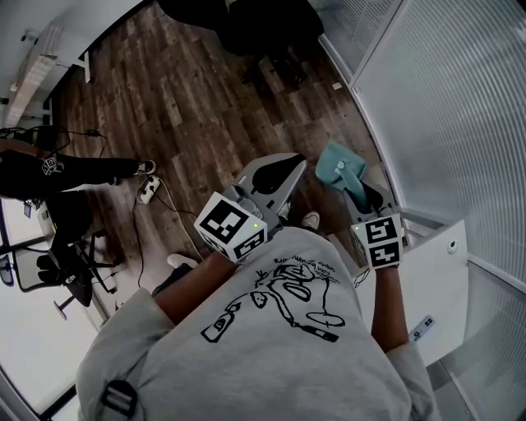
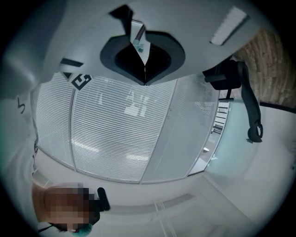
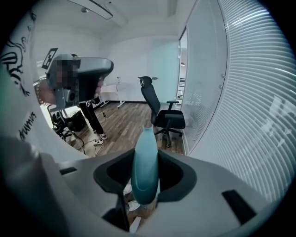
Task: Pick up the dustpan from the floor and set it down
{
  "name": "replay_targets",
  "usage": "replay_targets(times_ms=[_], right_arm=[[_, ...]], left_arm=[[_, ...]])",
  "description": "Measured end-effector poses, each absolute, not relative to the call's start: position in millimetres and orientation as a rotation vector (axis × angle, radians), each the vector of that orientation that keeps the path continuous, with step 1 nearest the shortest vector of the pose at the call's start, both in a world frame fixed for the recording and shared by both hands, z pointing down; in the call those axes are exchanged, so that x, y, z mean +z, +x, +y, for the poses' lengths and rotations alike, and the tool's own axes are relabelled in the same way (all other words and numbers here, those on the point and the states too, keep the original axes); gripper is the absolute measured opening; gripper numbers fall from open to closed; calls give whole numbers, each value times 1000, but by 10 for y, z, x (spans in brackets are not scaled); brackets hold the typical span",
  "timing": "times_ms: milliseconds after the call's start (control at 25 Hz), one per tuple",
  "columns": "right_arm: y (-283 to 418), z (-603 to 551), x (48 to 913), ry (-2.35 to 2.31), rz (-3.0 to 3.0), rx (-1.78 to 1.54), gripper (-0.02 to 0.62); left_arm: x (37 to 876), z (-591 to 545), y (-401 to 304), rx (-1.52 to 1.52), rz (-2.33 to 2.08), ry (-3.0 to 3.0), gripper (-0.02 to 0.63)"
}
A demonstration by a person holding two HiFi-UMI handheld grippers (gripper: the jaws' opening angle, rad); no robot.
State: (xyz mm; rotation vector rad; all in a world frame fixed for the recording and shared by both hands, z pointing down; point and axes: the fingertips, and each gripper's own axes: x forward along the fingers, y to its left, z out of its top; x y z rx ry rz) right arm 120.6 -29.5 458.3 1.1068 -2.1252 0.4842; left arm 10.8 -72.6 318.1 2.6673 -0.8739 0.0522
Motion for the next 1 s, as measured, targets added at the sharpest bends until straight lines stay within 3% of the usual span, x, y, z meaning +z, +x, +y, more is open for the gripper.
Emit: replay_targets(times_ms=[1000], right_arm=[[967, -241, 3682, 1116, -2215, 369, 127]], left_arm=[[3126, -715, 34, 39, -876, 2666, 3]])
